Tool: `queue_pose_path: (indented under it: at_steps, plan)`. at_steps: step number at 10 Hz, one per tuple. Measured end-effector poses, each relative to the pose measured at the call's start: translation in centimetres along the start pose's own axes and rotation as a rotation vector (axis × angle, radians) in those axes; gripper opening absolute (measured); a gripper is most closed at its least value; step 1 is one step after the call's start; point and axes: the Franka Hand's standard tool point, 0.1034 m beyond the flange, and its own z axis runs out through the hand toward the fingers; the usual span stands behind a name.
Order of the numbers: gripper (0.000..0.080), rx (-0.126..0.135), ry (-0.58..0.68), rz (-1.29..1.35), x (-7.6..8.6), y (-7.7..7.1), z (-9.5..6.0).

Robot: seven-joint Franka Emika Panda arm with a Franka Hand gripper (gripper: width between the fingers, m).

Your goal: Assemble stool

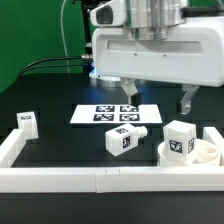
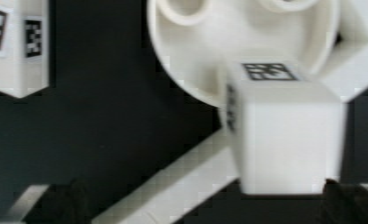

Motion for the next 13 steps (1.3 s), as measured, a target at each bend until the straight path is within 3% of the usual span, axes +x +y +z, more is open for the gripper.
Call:
queue_pose_path:
  at_steps: [2, 5, 7, 8, 9, 12, 13]
  plan:
    - [0.0649, 0.0, -0.012, -0.109, 0.8, 2.2, 0.4]
    - [0.0649, -0.009, -0.044, -0.112, 0.7, 2.6, 0.6]
    - [0.0649, 0.043, -0.087, -0.042, 1.7, 5.4, 0.9]
    - [0.0649, 0.059, -0.214, 0.015, 1.1, 6.7, 1.1]
    - [0.0649, 0.058, -0.306, 0.034, 1.4, 7.2, 1.2]
    - [0.0649, 0.038, -0.493, 0.042, 0.8, 8.0, 1.7]
    - [0.0649, 0.082, -0.576, 0.119, 0.4, 8.0, 2.6]
